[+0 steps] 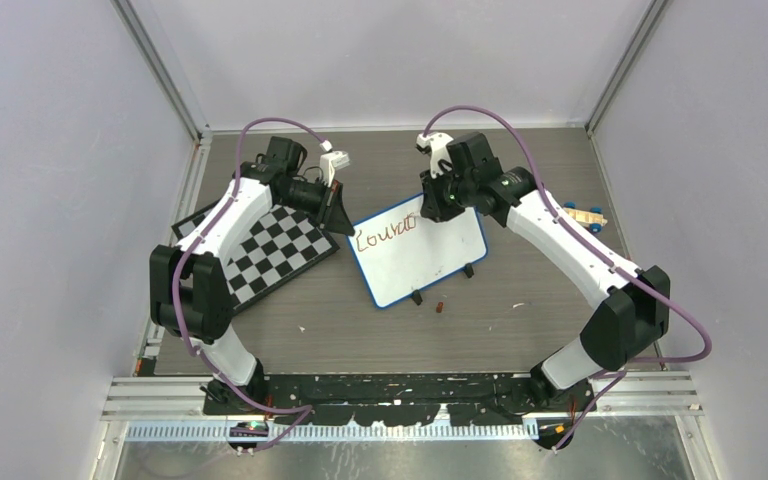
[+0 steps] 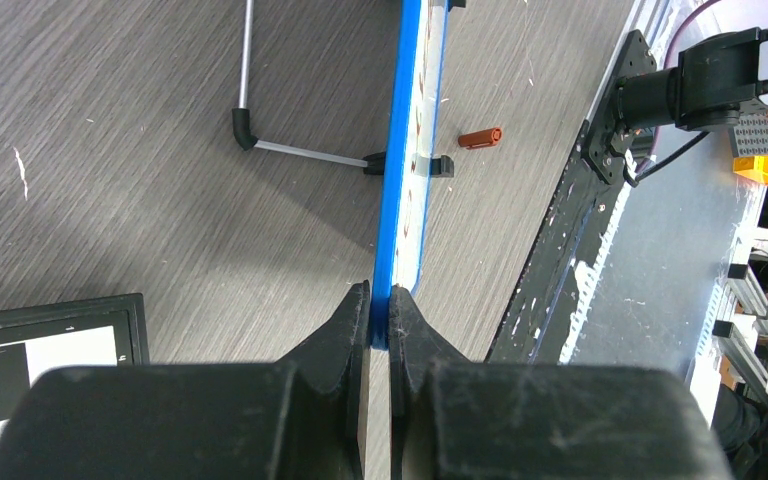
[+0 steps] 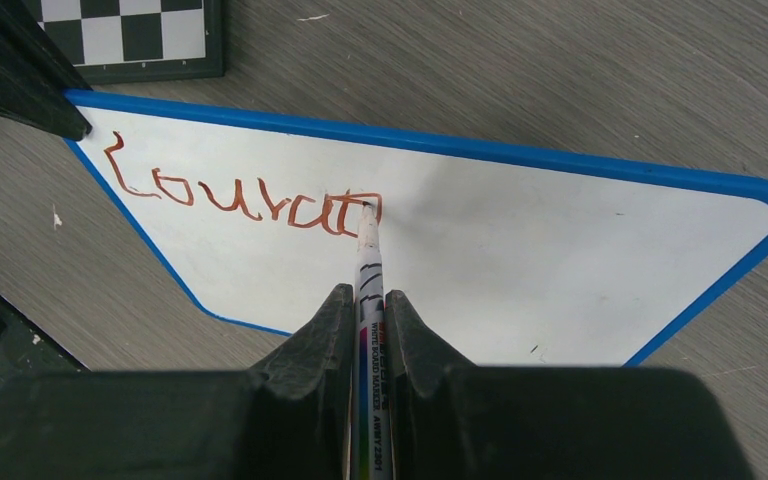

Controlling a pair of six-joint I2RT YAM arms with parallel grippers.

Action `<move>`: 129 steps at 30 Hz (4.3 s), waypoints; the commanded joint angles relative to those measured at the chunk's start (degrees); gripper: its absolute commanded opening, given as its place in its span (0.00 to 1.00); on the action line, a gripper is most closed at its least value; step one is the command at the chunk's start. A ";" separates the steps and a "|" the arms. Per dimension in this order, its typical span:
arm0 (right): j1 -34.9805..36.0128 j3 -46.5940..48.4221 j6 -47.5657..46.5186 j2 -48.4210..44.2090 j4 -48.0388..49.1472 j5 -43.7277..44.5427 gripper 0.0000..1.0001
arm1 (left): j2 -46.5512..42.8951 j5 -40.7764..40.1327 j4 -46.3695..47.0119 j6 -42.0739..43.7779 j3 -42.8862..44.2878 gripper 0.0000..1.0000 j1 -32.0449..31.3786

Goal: Write a sentence on the whiteboard

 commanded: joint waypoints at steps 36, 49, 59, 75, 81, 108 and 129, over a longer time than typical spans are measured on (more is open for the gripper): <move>-2.03 -0.18 -0.84 -4.13 -0.46 -3.52 0.00 | -0.29 -0.06 -1.92 0.25 1.05 0.00 -0.84; -1.98 -0.23 -1.03 -0.76 1.26 -1.59 0.00 | -0.22 -0.41 -1.99 0.37 0.97 0.00 -0.84; -5.07 0.98 -3.25 -1.70 0.64 0.37 0.00 | -0.06 -0.32 -1.99 0.36 1.08 0.00 -0.84; -2.13 1.43 -1.42 0.25 0.34 -2.76 0.00 | 0.10 -0.33 -2.17 0.47 1.23 0.00 -0.84; -2.06 -1.28 -1.72 -0.72 0.34 -1.66 0.00 | -0.07 -0.42 -2.26 0.55 1.25 0.00 -0.84; -4.98 2.32 -4.27 -2.50 -4.91 -5.47 0.00 | 0.58 -0.59 -2.25 0.43 1.99 0.00 -0.84; -16.57 0.57 -4.77 -6.62 -9.48 -24.16 0.00 | -1.31 -1.64 -1.71 0.04 1.03 0.65 -0.49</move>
